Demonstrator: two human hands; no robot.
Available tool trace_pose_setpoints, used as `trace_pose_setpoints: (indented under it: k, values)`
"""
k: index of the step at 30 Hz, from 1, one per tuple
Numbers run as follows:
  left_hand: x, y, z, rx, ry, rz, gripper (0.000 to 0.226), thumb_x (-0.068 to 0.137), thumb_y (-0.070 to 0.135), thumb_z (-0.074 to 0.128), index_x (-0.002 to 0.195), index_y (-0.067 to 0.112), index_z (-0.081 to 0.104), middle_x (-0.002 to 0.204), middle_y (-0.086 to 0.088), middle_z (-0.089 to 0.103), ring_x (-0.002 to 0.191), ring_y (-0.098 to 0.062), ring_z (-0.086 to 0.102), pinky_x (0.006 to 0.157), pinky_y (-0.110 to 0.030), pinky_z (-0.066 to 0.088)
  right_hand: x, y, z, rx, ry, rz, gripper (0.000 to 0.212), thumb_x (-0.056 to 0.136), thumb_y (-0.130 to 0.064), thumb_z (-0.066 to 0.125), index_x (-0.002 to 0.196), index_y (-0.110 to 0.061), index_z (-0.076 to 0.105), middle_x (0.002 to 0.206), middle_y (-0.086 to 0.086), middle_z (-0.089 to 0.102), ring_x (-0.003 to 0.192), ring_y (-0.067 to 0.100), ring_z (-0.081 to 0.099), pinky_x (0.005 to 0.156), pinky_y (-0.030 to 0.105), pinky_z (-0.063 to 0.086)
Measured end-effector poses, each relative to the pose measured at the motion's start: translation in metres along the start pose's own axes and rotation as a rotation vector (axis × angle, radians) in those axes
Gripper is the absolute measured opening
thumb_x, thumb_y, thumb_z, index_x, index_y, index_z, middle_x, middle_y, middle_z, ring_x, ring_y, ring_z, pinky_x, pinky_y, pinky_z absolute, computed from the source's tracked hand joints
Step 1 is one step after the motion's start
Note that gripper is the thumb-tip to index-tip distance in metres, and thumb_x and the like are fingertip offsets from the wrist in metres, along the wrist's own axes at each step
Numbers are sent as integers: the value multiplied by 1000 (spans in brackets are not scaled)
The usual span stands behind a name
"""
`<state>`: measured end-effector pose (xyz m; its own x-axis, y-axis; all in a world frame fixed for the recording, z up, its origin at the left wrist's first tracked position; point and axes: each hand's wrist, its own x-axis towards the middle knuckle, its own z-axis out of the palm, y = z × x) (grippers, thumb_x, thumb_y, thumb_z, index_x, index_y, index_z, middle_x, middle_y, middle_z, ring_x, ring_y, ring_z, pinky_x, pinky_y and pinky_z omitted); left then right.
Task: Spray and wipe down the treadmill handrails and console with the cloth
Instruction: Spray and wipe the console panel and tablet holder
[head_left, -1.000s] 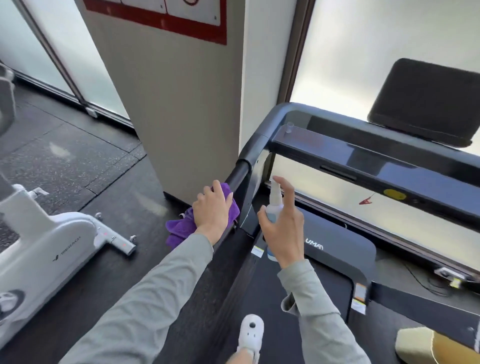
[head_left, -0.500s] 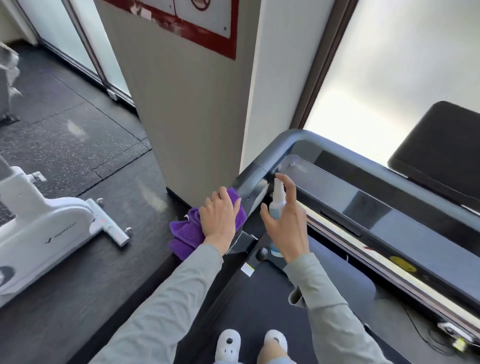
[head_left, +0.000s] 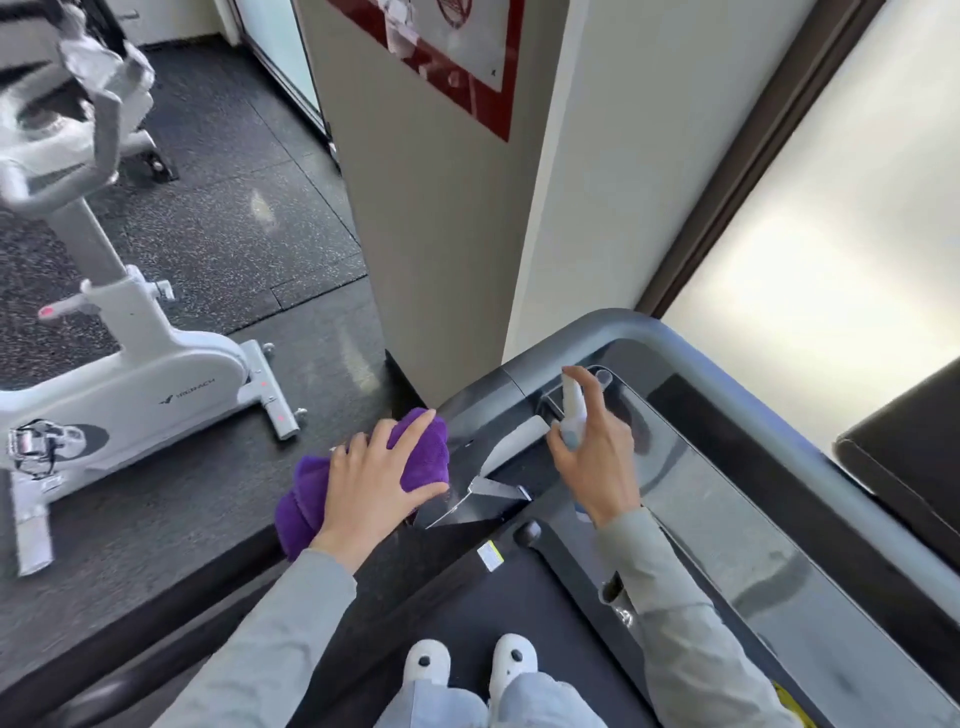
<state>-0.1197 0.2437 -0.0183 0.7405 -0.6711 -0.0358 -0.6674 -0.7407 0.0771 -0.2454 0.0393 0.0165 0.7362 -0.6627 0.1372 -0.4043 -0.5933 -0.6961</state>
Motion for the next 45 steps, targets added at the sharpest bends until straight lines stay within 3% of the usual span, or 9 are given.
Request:
trace_pose_setpoints:
  k: [3,11,15,19,23,28,33,41,45]
  values:
    - [1,0,2,-54,48,10,83,77,70,59,147,32,40,116,-6,59,96,-32,61,81,-48,49,7,2,2,10,-14,22,54,87,-5,56,135,-27,45,57,-7,41,56,12,44,60,32,34]
    - [-1,3,4,-152,229,23,70,77,56,68,138,23,55,105,-8,62,86,-31,63,71,-46,53,10,-1,4,-33,38,17,55,85,-3,57,135,-23,48,65,-2,46,64,27,47,61,33,37]
    - [6,10,-2,-227,255,11,69,77,52,72,136,21,56,106,-9,63,85,-31,64,74,-47,54,13,0,0,-53,79,-15,58,84,-3,59,138,-23,46,68,-1,48,66,28,49,62,34,37]
    - [13,18,-8,-312,251,-10,69,79,52,72,139,23,53,110,-8,62,89,-30,63,78,-47,53,17,3,-3,-57,116,-13,62,83,-4,58,131,-36,36,64,-2,47,61,26,48,60,33,36]
    - [23,27,-13,-356,248,-1,70,81,53,69,141,23,50,111,-8,61,91,-29,62,77,-47,53,18,16,-11,32,187,77,55,83,-4,57,127,-34,42,71,9,60,63,28,53,62,37,47]
    - [35,40,-15,-388,227,15,70,84,55,64,144,24,46,116,-7,58,96,-28,60,81,-48,51,18,24,-18,10,275,60,55,81,-2,60,126,-30,45,67,-21,47,58,3,47,63,26,35]
    - [44,50,-13,-373,223,38,70,84,57,61,145,25,44,121,-8,58,102,-29,59,83,-47,51,19,28,-29,-5,310,63,59,83,-4,59,129,-34,38,66,1,50,58,25,48,58,32,37]
    - [66,75,-12,-351,233,54,68,85,55,64,143,24,47,120,-8,59,98,-31,59,82,-48,49,45,44,-41,-1,350,164,54,81,-4,56,128,-26,44,61,3,48,56,23,47,61,30,35]
    - [71,84,-9,-321,256,68,65,84,53,66,140,23,52,118,-10,61,98,-33,59,80,-51,49,50,51,-45,-13,390,189,55,79,-1,55,126,-25,43,62,18,52,59,35,51,57,31,36]
